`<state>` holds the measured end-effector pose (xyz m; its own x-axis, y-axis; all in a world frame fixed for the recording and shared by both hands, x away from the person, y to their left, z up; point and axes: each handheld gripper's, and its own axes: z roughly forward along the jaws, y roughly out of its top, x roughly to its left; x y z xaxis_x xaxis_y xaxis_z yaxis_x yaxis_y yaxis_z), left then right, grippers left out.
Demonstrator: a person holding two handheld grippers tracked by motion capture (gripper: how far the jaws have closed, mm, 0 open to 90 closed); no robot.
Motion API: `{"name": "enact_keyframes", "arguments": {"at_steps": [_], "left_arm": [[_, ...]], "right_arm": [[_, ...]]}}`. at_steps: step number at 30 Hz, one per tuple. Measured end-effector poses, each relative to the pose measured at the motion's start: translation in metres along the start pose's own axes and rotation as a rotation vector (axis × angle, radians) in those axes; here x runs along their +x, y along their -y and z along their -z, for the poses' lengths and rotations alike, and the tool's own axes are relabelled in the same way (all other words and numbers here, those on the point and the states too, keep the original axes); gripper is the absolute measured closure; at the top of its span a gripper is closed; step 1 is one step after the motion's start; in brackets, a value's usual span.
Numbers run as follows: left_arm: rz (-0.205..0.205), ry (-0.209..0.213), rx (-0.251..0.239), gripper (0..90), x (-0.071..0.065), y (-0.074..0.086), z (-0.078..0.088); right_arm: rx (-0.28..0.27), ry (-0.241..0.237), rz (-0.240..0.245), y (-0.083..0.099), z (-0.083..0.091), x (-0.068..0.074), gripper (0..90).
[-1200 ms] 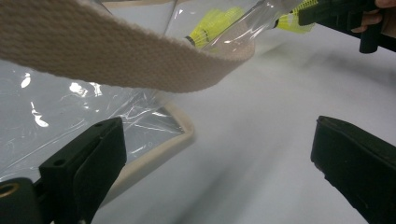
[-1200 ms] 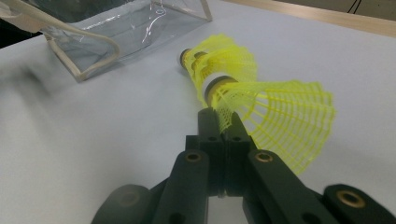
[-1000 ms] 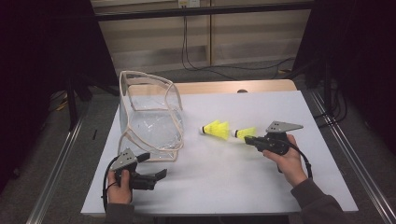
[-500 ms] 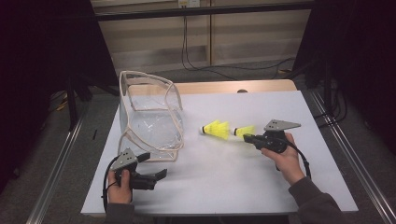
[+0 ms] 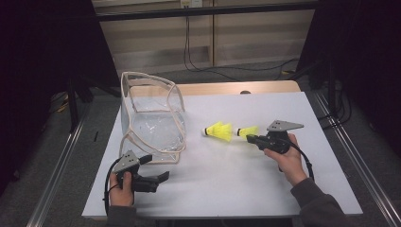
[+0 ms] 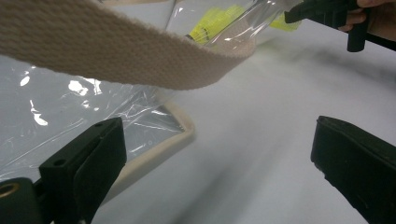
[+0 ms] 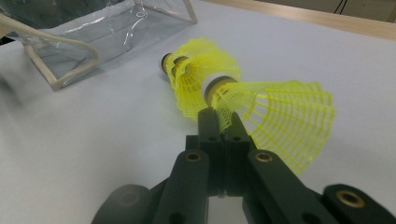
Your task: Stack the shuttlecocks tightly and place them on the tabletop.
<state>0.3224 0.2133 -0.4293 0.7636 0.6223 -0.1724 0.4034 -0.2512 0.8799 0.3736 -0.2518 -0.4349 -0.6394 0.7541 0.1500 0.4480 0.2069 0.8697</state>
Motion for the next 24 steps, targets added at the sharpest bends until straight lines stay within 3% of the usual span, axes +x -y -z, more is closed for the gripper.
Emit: {"name": "enact_keyframes", "arguments": {"at_steps": [24], "left_arm": [[-0.003, 0.003, -0.001, 3.5, 0.0003, -0.0006, 0.0002]], "right_arm": [[-0.001, 0.01, 0.001, -0.003, -0.0094, -0.0019, 89.4]]}}
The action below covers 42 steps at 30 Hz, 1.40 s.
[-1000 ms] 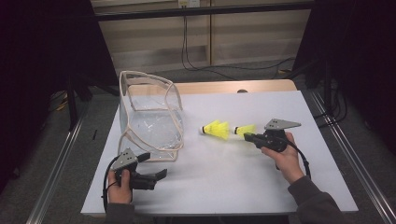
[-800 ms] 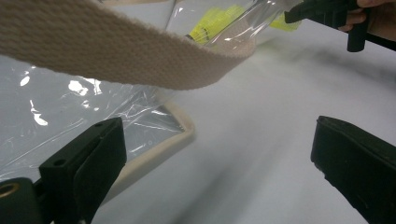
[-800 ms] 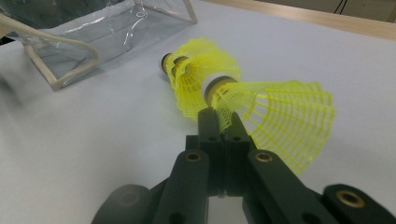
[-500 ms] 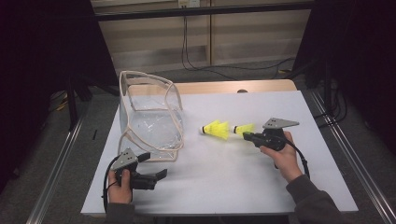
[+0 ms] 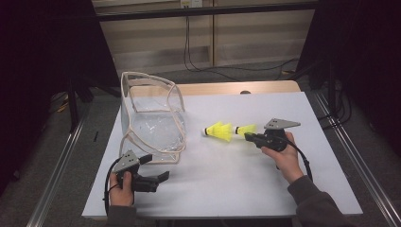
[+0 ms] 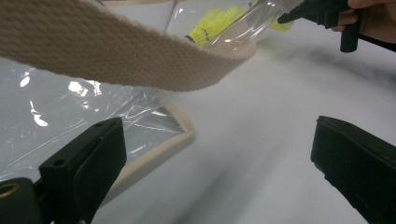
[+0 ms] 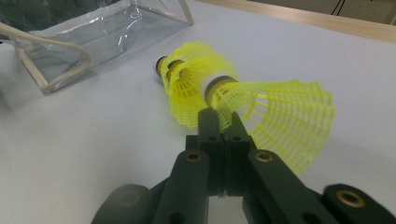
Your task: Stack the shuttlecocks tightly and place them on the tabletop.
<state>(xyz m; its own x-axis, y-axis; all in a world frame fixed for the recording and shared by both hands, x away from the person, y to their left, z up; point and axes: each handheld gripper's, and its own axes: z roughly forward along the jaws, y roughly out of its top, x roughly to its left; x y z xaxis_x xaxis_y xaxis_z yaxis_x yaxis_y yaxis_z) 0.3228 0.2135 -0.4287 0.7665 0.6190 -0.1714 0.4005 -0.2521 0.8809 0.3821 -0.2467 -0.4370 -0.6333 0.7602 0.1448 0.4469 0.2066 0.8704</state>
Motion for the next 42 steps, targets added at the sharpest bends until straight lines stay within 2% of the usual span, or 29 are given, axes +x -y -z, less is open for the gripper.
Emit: {"name": "enact_keyframes", "arguments": {"at_steps": [42], "left_arm": [[0.001, -0.001, -0.01, 3.5, 0.0, 0.0, 0.0]], "right_arm": [[0.022, -0.013, 0.019, -0.004, -0.019, 0.004, 89.4]]}}
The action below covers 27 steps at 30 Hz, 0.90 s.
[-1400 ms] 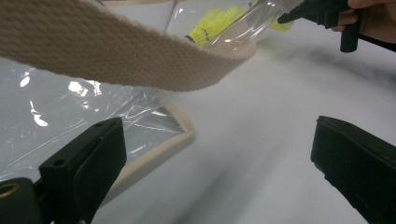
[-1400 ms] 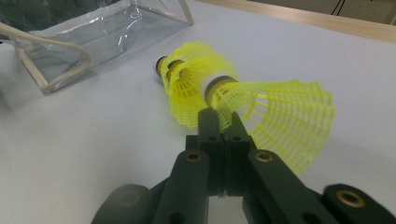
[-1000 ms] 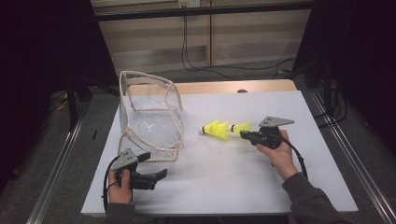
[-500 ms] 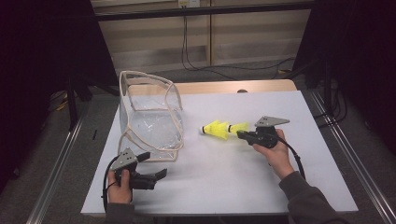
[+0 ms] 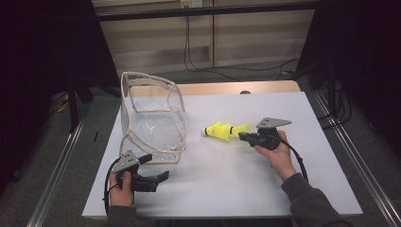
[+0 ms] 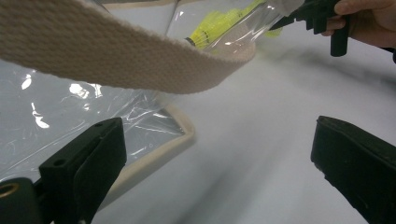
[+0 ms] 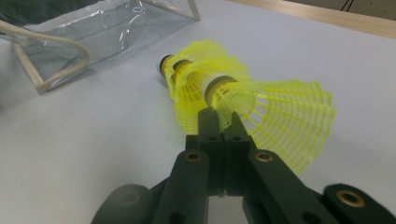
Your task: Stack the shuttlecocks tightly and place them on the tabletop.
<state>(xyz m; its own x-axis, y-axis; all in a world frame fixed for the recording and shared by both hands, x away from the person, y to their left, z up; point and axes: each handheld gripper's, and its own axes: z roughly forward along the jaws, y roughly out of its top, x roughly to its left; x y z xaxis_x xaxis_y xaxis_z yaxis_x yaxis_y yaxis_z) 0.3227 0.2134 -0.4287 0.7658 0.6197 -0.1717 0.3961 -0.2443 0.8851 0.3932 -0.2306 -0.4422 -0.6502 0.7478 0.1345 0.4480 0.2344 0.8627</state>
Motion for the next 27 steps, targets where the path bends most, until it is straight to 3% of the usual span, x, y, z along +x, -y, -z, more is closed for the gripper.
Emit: {"name": "enact_keyframes", "arguments": {"at_steps": [27], "left_arm": [[0.0, 0.001, 0.004, 3.5, 0.0, 0.0, -0.001]], "right_arm": [[0.012, -0.013, 0.009, -0.001, -0.011, 0.002, 89.4]]}}
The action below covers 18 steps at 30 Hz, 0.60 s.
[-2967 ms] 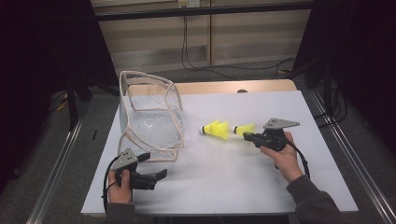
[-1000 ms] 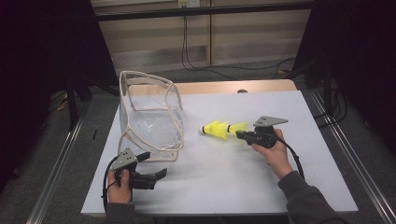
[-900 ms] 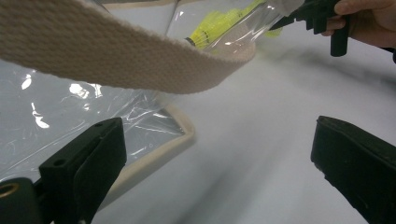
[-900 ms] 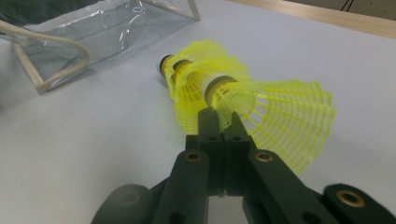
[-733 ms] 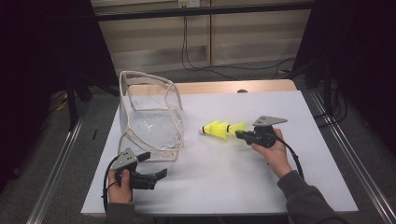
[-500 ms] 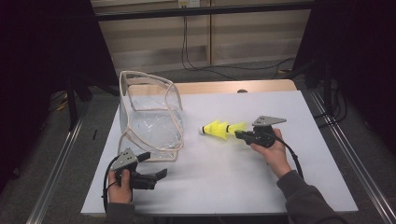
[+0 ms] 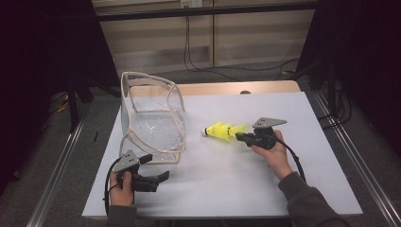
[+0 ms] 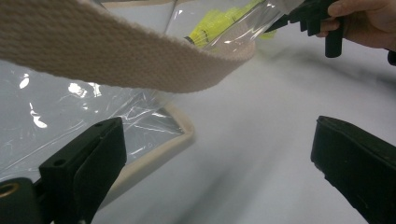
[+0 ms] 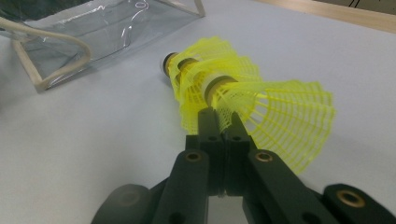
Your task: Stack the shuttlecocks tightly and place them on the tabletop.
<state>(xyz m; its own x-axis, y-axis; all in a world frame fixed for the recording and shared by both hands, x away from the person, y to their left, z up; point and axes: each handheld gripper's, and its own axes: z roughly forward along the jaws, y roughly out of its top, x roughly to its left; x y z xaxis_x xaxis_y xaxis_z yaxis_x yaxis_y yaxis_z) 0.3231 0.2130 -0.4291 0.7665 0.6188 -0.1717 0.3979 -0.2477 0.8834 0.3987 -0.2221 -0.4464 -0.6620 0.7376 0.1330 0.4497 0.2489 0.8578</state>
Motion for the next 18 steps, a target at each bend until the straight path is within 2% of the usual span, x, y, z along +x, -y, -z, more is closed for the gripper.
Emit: {"name": "enact_keyframes", "arguments": {"at_steps": [18], "left_arm": [[0.0, 0.001, 0.004, 3.6, 0.0006, 0.0, 0.0002]], "right_arm": [[0.001, -0.01, -0.003, -0.0027, -0.0061, 0.0009, 89.3]]}}
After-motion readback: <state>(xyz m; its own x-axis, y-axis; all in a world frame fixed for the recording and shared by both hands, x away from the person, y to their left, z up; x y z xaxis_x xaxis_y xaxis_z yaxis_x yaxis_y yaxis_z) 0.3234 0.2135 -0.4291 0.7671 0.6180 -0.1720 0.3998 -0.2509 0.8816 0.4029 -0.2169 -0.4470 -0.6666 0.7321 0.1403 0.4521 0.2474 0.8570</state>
